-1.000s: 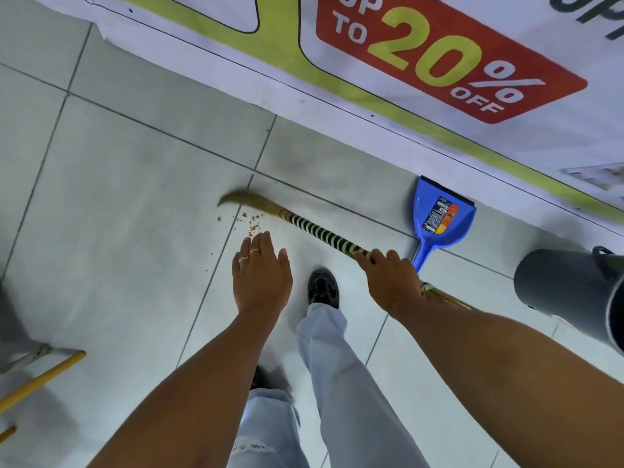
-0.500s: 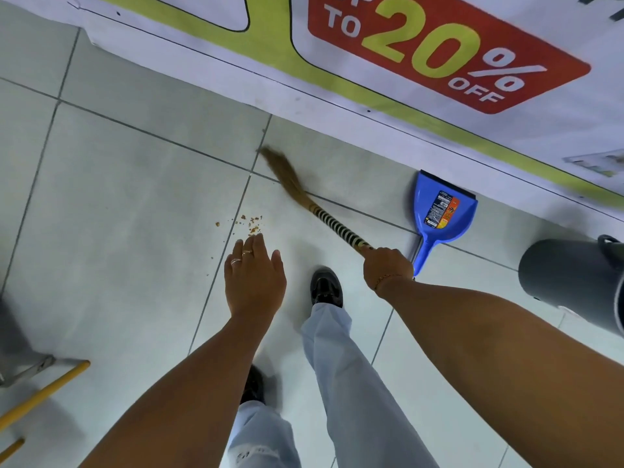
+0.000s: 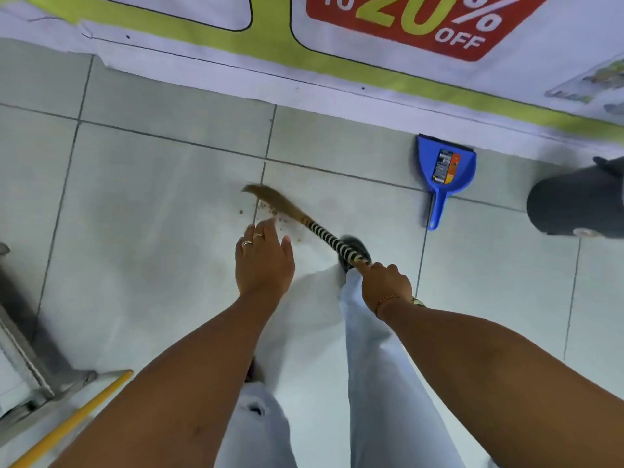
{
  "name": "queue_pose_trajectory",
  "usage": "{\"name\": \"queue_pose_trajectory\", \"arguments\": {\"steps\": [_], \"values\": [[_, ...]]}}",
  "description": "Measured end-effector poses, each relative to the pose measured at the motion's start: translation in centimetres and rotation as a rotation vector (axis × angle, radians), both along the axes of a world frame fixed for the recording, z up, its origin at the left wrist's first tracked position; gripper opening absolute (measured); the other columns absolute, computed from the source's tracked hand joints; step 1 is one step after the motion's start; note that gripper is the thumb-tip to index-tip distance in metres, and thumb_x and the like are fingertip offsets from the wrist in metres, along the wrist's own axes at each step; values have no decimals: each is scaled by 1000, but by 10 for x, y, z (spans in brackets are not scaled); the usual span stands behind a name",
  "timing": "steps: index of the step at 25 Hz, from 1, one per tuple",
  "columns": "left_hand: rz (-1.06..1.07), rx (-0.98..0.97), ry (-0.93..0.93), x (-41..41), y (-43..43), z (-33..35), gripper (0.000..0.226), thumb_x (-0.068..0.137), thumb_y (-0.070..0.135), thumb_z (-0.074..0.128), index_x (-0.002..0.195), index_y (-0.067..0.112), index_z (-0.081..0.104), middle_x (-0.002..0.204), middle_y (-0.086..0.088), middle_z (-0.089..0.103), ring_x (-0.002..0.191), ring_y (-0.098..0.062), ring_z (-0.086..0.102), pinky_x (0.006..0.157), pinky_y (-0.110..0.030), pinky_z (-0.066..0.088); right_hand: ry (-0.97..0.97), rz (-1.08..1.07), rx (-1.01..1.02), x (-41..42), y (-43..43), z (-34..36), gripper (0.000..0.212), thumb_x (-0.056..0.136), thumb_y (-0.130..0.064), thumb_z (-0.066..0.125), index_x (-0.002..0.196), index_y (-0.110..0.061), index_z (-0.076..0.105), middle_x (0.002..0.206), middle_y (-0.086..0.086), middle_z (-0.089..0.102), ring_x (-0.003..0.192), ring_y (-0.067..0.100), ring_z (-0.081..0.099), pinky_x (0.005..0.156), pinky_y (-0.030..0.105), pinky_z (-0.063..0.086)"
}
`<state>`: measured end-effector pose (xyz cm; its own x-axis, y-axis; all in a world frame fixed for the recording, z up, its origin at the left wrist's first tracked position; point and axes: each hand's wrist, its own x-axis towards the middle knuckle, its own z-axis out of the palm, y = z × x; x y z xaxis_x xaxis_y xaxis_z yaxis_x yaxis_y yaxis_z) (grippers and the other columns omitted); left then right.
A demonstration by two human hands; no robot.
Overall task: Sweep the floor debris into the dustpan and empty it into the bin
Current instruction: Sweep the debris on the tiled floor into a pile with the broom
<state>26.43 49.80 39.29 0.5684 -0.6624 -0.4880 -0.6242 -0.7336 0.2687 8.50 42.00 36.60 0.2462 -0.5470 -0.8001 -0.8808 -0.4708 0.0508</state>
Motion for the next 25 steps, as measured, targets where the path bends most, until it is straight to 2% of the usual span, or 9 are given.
{"name": "queue_pose_trajectory", "arguments": {"steps": [3,7,11,14,16,19,21,22,25], "values": [[-120,-7,4,5,80,10,44,96,28,39,133,5,38,135,-18,51,134,-31,37,111,-42,32,-85,-202,-44,-4,81,14,58,95,-12,33,146,-39,26,138,4,51,121,32,49,92,42,46],[-191,94,40,16,184,21,47,95,27,43,136,5,38,139,-16,49,136,-32,35,112,-42,30,-91,-529,-37,-11,154,30,58,95,-18,35,148,-38,23,125,13,59,109,36,58,86,39,47],[-160,86,39,13,229,19,46,91,22,53,130,-1,45,130,-24,55,128,-38,45,106,-46,37,26,-900,38,-22,200,15,40,95,-19,37,130,-7,51,110,19,65,91,34,64,78,41,57],[-159,40,51,7,227,5,45,90,21,53,128,-2,45,128,-25,56,125,-39,47,105,-45,38,67,-850,222,-6,234,-4,39,100,-15,35,129,3,52,130,19,58,117,32,58,100,37,48],[-186,5,50,6,223,-3,46,91,21,51,130,-2,43,130,-26,54,125,-39,46,105,-45,37,23,-854,253,15,244,-15,38,101,-14,33,130,3,50,133,18,57,122,32,55,103,36,45],[-179,-18,45,13,222,-9,46,92,22,49,130,-2,42,131,-25,52,126,-39,45,106,-45,36,2,-912,257,44,241,-29,36,100,-16,35,124,3,54,98,12,68,86,26,67,74,30,53],[-171,-29,40,21,225,-9,44,92,21,49,129,-2,43,129,-25,53,125,-39,45,105,-45,37,14,-929,252,60,236,-35,34,99,-15,36,121,3,55,68,5,56,55,17,55,55,23,45],[-169,-26,36,27,227,-9,44,92,21,49,129,-2,42,129,-25,53,125,-39,45,105,-46,38,7,-912,254,66,235,-38,33,99,-15,37,121,2,55,70,4,57,58,18,56,58,23,43],[-149,5,29,39,234,-9,44,92,22,48,130,-1,42,129,-24,53,126,-38,44,105,-46,38,-8,-892,253,80,232,-42,34,97,-18,39,121,0,55,111,12,68,99,27,67,75,29,47]]}}
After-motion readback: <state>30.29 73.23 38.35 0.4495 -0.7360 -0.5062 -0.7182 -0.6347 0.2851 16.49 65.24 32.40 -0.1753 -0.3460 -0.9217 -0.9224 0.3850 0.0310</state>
